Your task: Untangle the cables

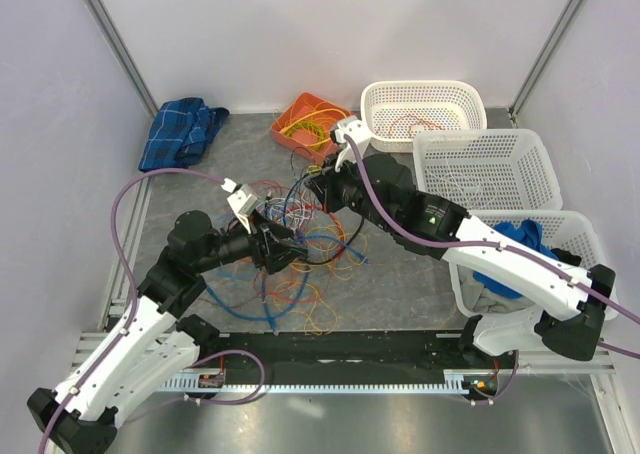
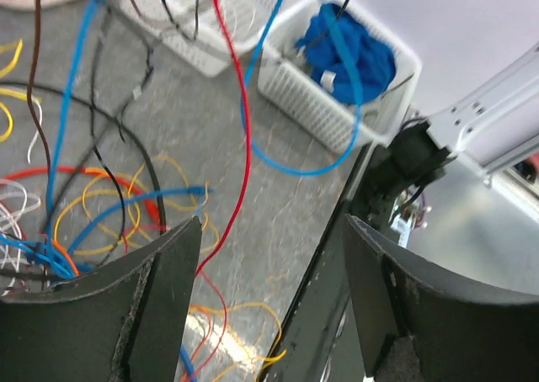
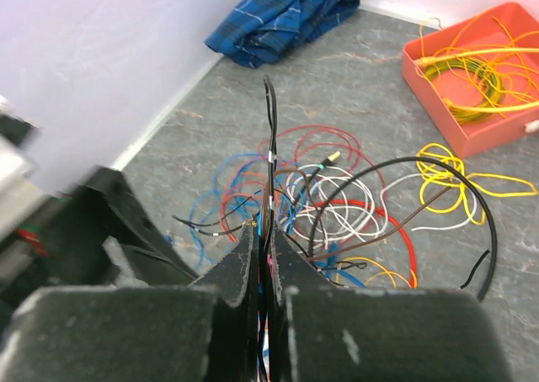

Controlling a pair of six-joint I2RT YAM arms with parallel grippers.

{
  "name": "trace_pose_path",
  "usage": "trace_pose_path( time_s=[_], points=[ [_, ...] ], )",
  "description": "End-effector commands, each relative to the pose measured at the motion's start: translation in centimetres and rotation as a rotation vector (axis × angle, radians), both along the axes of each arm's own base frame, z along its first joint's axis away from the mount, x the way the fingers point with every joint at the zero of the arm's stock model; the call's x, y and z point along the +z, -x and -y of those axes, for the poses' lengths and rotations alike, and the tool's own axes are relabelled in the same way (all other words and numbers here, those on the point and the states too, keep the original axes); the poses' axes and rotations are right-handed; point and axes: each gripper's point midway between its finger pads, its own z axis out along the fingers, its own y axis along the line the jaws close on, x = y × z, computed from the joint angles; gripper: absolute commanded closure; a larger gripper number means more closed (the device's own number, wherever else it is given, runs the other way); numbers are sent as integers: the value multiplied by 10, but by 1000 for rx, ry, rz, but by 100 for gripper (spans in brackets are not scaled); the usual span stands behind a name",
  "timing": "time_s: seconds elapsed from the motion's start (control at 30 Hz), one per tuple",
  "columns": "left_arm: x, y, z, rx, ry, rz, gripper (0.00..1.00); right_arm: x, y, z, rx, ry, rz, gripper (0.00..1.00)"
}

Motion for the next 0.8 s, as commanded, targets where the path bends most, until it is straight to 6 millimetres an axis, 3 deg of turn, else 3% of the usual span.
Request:
trace_pose_path(
  time_s=[0.0, 0.1, 0.3, 0.37, 0.4, 0.47, 0.63, 0.73, 0.77],
  points=[
    [-1, -15, -3, 55, -80, 50, 26, 33, 3, -10, 41, -75, 6, 100],
    [-10, -25, -3, 87, -105, 20, 27, 36, 5, -16, 64, -87, -2, 100],
    [-4, -45, -12, 197, -120, 30, 32, 34, 7, -16, 77, -92, -6, 100],
    [-5, -47, -10, 201, -125, 19, 51, 33, 8, -14, 76, -92, -5, 100],
    [-2, -47, -10, 201, -119, 23, 78, 32, 8, -13, 70, -90, -5, 100],
    [-1, -48, -12, 217, -113, 11, 98, 31, 5, -6, 43, -80, 7, 100],
    [20, -46, -28, 310, -66, 32, 98, 23, -6, 15, -25, -60, 10, 98],
    [33, -48, -37, 370, -52, 12, 98, 0, -16, 24, -81, -17, -8, 70],
    [32, -50, -37, 380, -60, -8, 98, -12, -19, 26, -91, 4, -22, 68]
  ],
)
